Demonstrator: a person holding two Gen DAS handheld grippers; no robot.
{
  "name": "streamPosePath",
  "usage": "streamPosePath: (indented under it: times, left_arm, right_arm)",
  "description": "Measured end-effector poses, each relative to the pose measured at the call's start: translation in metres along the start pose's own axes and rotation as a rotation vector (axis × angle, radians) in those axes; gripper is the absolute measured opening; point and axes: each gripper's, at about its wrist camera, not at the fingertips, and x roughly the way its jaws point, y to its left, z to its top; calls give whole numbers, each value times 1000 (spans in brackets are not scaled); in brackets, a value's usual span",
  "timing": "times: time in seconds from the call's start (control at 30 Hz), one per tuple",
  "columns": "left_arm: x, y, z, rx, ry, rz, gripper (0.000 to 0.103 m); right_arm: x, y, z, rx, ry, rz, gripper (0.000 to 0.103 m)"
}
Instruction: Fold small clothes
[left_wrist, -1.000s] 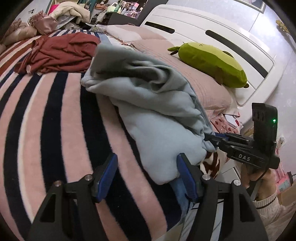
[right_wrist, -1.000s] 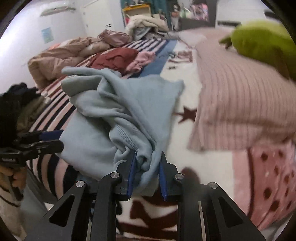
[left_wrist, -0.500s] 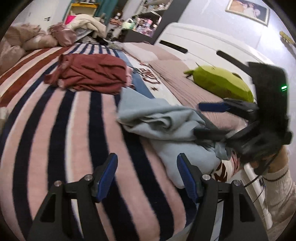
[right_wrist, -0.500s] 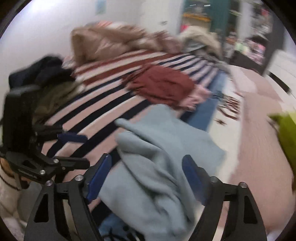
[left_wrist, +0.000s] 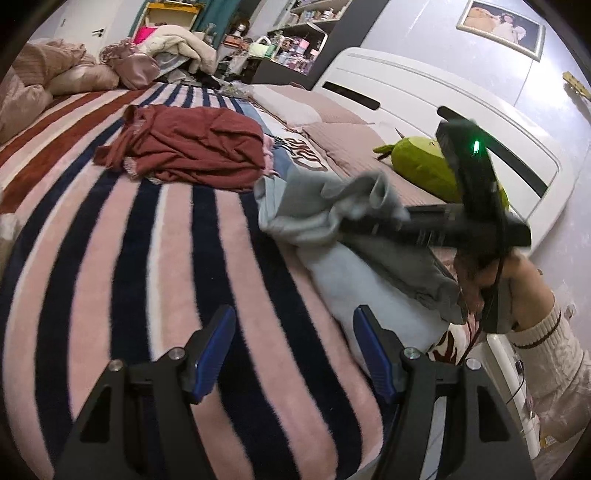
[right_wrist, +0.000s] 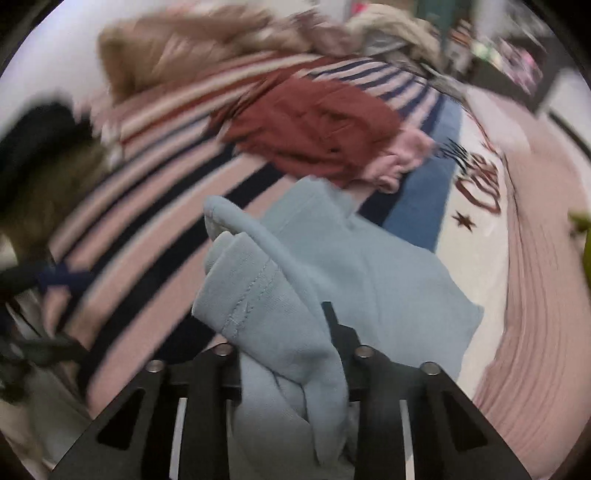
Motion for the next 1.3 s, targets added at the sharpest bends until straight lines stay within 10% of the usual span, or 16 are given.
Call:
streamPosePath:
  times: [0.27, 0.5, 0.73, 0.83, 1.2, 1.3]
  left_arm:
    - [28, -29, 8, 35, 53, -53, 63]
    - [60, -49, 0, 28, 143, -118, 69]
    - [81, -53, -9, -39, 201, -184, 62]
    - [79, -57, -13, -30, 196, -176, 46]
    - [22, -51, -25, 19, 174, -152, 38]
    - [18, -45, -29, 33, 198, -107, 50]
  right_arm:
    - [-14, -103, -11, 317, -72, 15, 18]
    - [-17, -134, -47, 338, -63, -96, 45]
    - [-62, -109, -115, 346, -130, 214, 51]
    - [-57, -88, -143, 327, -80, 201, 23]
    - [-57, -48, -173, 355, -58, 385, 23]
    - [-69, -46, -160, 304, -74, 329, 43]
